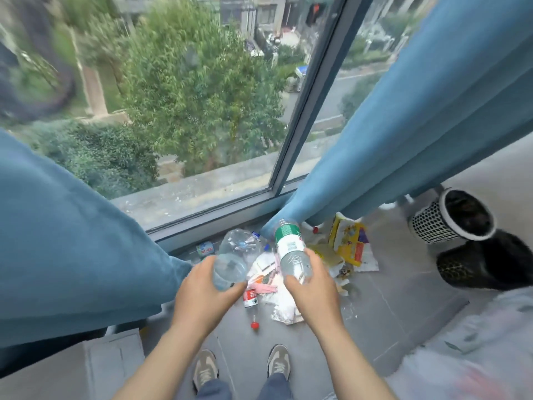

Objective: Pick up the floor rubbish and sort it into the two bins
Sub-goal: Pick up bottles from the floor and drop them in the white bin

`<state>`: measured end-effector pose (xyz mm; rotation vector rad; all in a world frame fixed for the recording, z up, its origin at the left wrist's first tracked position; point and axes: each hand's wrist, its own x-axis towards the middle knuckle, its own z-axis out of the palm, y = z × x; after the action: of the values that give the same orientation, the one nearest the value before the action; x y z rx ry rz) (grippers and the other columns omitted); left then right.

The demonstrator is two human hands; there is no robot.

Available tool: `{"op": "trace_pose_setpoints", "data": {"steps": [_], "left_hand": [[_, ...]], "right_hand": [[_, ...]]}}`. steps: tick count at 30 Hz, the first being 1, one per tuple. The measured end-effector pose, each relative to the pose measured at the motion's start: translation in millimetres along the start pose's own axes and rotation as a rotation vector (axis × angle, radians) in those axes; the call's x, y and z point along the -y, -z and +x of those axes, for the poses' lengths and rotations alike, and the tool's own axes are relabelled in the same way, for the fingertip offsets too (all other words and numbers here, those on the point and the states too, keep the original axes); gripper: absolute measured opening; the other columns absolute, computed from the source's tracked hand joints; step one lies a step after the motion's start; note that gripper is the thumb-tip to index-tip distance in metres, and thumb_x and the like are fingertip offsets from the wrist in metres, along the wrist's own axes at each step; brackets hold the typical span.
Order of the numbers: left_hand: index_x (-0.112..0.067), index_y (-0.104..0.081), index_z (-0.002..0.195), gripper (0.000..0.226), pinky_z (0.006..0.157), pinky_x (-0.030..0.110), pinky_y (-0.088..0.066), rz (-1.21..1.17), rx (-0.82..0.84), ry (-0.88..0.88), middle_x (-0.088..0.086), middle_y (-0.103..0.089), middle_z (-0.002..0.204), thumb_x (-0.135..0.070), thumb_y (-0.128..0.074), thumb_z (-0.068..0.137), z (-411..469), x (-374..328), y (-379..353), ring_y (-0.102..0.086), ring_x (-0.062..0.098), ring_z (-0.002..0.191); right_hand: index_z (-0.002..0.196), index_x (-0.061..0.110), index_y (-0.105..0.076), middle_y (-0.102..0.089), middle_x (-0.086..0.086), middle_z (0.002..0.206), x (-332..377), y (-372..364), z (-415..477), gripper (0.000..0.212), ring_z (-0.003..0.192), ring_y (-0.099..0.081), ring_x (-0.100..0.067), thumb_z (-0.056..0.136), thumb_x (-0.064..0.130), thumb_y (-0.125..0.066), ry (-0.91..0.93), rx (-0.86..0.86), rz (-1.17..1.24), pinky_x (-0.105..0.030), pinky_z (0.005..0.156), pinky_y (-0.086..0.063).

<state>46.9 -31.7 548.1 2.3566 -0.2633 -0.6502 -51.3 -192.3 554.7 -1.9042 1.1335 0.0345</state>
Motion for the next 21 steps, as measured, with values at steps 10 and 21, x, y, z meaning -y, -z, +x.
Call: {"op": "trace_pose_setpoints", "data": {"steps": [10, 21], "left_hand": [[-0.037, -0.046, 0.096, 0.05, 0.072, 0.035, -0.055, -0.289, 0.06, -0.302, -0.016, -0.066, 0.093, -0.055, -0.078, 0.063, -85, -189, 99, -0.065, 0.004, 0.082], [-0.038, -0.061, 0.099, 0.031, 0.065, 0.024, -0.055, -0.438, 0.143, -0.731, -0.016, -0.072, 0.086, -0.035, -0.079, 0.074, -187, -373, 95, -0.069, 0.0, 0.075]], "right_hand": [[0.128, 0.049, -0.044, -0.055, 0.019, 0.123, 104, 170, -111, 0.062, 0.114, -0.055, -0.008, 0.074, 0.031, -0.069, 0.168, -0.352, 0.306, -0.037, 0.098, -0.048], [0.125, 0.05, -0.045, -0.057, 0.026, 0.118, 107, 349, -195, 0.058, 0.106, -0.057, 0.003, 0.082, 0.019, -0.068, 0.383, -0.67, 0.481, -0.019, 0.084, -0.049]]}}
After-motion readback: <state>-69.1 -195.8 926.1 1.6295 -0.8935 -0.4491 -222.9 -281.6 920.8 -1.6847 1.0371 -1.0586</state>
